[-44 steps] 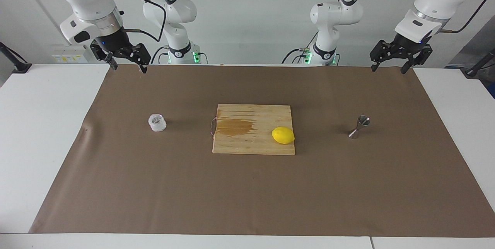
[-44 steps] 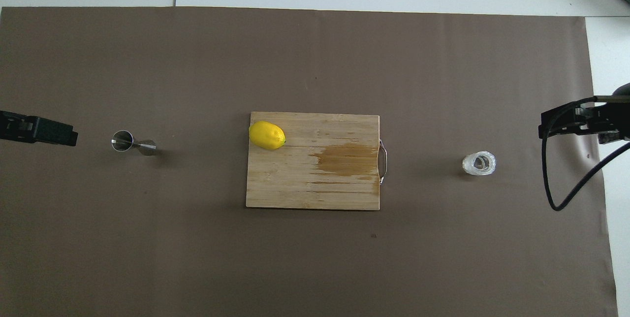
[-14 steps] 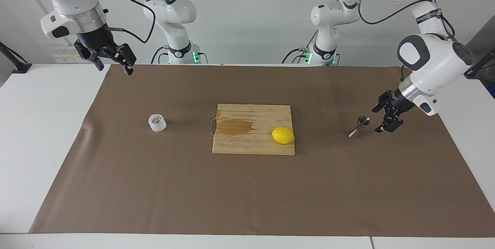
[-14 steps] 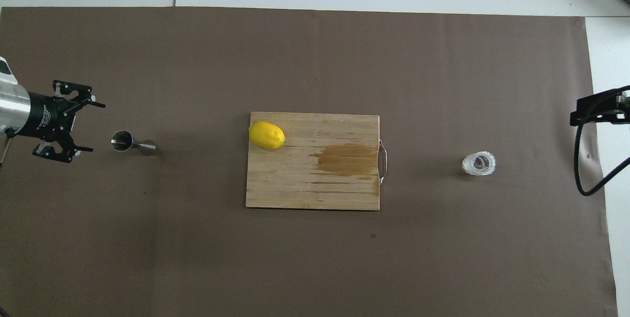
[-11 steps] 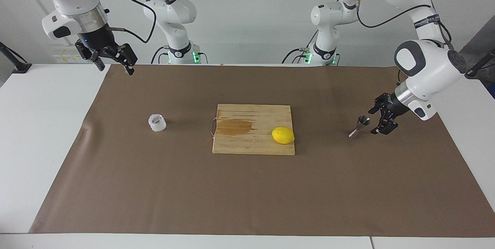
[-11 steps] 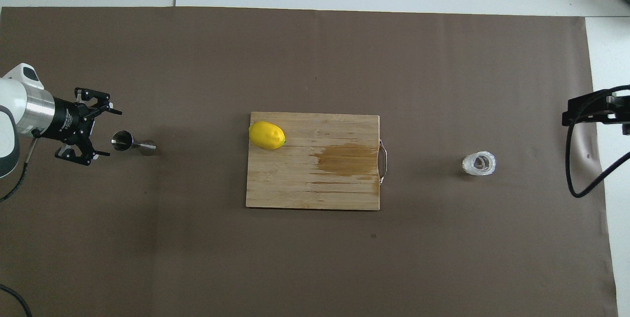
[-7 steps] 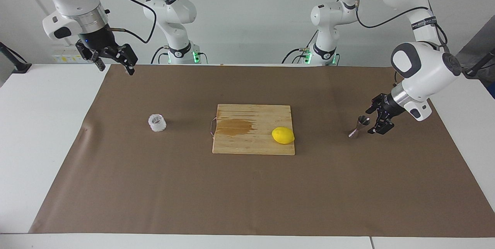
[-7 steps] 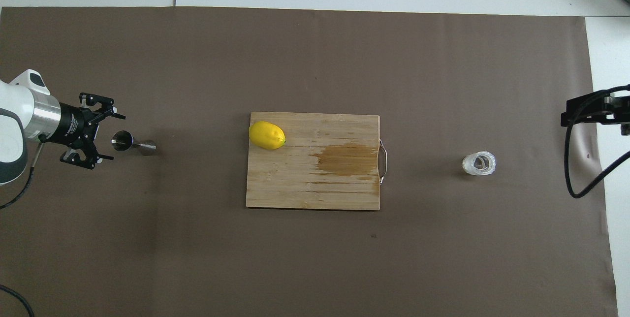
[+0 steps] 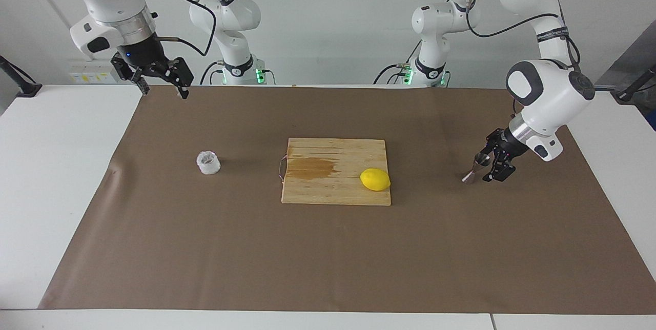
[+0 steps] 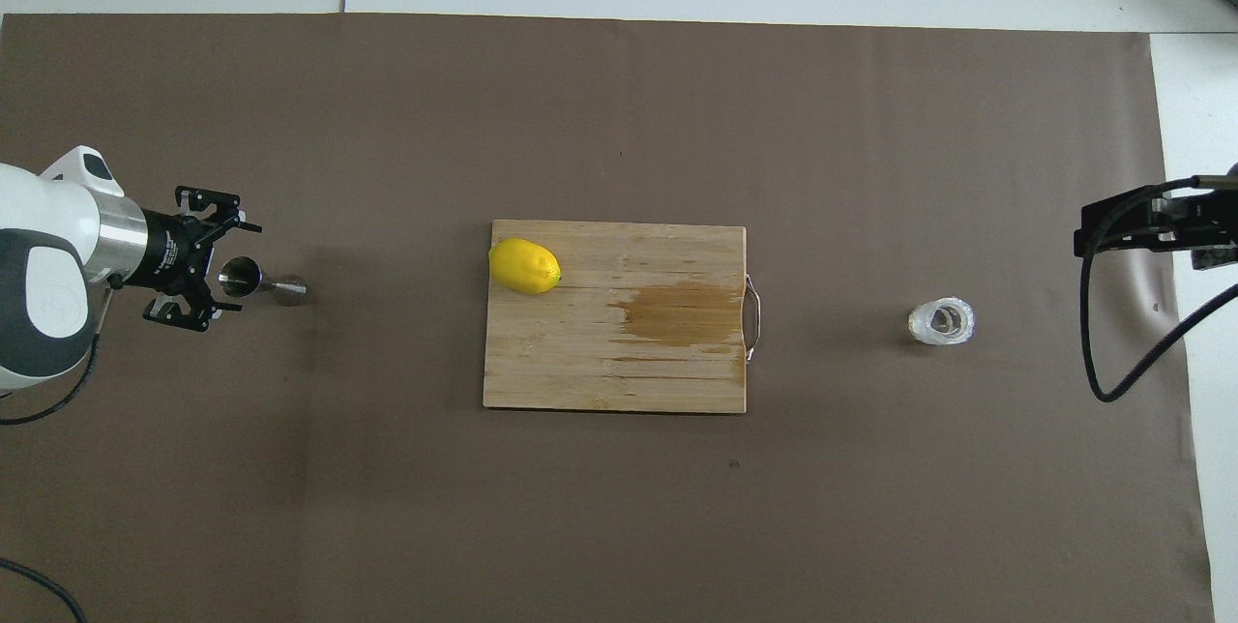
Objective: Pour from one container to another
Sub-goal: 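Lower the left gripper around the metal jigger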
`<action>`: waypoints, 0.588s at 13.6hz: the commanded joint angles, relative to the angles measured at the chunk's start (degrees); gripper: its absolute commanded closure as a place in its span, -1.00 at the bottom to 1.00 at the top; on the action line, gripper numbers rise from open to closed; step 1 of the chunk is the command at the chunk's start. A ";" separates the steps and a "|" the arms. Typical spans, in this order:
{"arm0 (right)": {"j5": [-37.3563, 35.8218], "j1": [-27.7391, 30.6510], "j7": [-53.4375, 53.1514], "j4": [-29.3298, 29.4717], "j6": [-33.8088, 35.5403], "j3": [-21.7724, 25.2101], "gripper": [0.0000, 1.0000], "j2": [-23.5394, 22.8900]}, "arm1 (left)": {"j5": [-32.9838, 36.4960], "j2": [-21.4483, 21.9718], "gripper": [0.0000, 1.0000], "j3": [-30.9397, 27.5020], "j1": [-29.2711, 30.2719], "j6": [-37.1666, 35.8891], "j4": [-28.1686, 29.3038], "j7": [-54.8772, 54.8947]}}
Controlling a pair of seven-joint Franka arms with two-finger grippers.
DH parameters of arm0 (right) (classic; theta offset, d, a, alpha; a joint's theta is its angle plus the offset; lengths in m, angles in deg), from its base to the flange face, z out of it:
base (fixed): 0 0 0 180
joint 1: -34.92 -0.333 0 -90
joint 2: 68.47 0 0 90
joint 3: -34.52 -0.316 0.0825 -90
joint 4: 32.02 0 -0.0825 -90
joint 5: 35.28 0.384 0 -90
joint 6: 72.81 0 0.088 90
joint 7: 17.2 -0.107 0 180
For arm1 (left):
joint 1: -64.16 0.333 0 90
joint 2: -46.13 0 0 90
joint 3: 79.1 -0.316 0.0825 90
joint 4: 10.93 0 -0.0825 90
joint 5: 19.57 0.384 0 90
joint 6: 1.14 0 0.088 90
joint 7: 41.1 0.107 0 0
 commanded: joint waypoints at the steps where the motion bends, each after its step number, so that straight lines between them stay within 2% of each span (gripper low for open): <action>1: -1.01 -1.49 2.28 -0.85 1.96 2.04 -1.00 0.69 | -1.04 2.03 -1.00 -0.55 -0.90 1.80 2.60 -0.57; 6: -0.05 -1.76 3.52 -2.78 1.97 2.94 -1.00 1.39 | -1.04 2.03 -1.00 -0.55 -0.99 1.89 2.60 -0.65; 8: 0.04 -1.76 3.43 -2.78 1.97 2.94 -1.00 1.39 | -1.04 2.03 -0.66 -0.55 -1.25 1.89 2.60 -0.57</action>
